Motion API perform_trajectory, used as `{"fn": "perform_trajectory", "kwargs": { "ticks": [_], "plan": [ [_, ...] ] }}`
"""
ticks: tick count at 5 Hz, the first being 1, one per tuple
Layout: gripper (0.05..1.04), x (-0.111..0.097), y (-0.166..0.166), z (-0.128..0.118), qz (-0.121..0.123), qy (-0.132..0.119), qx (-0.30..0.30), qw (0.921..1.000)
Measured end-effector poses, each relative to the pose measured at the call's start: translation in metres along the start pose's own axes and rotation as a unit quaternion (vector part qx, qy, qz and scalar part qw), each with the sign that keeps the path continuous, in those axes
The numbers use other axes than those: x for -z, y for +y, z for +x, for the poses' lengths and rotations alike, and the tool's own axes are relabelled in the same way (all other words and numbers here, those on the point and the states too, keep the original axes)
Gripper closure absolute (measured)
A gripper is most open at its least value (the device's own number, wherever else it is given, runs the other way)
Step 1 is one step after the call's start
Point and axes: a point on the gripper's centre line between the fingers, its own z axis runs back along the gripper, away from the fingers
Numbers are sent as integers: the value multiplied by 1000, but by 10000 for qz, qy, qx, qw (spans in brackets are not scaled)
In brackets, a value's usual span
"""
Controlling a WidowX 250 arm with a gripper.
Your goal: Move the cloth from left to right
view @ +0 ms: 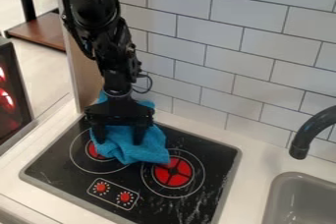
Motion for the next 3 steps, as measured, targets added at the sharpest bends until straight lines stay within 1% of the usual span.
{"fn": "perform_trajectory", "kwargs": {
  "ticks": [1,3],
  "plan": [
    [83,0,-16,-13,-52,1,238,9997],
    [83,-5,-45,-52,-147,119,1007,9947]
  ]
}}
